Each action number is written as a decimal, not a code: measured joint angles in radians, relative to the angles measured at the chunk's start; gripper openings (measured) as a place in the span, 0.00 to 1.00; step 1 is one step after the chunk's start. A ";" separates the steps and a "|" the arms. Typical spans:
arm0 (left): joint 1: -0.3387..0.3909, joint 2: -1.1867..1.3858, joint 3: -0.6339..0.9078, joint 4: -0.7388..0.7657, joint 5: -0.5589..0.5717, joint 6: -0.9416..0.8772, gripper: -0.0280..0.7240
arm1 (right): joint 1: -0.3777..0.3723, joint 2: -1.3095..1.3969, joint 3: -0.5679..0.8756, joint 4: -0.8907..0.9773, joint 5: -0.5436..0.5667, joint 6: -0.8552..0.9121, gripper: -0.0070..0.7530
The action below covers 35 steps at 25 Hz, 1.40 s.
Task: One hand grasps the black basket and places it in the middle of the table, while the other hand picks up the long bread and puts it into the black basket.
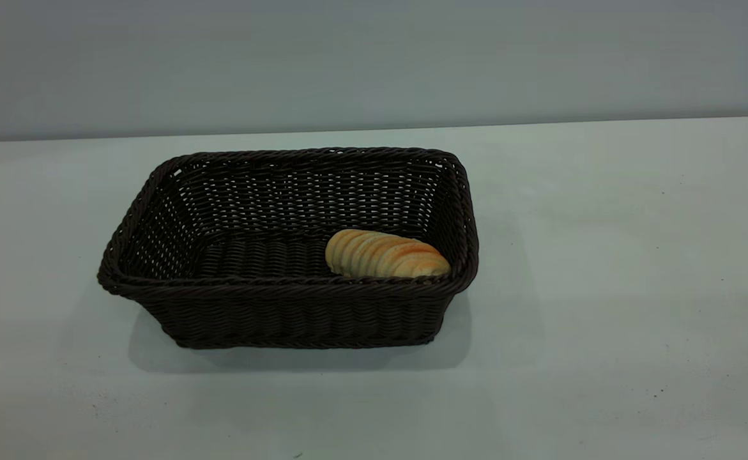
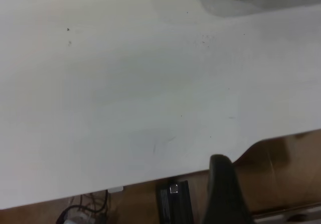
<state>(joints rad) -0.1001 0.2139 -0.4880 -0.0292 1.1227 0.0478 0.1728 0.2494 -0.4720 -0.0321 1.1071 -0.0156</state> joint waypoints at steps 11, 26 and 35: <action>0.109 -0.156 0.000 0.000 0.004 0.003 0.76 | -0.186 -0.095 0.000 0.001 0.004 0.000 0.50; 0.117 -0.234 0.000 0.000 0.011 0.003 0.76 | -0.199 -0.161 0.000 0.001 0.010 0.000 0.50; 0.117 -0.234 0.000 0.000 0.011 0.003 0.76 | -0.199 -0.161 0.000 0.001 0.010 0.000 0.50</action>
<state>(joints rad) 0.0171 -0.0196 -0.4880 -0.0292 1.1342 0.0506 -0.0265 0.0881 -0.4720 -0.0311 1.1175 -0.0156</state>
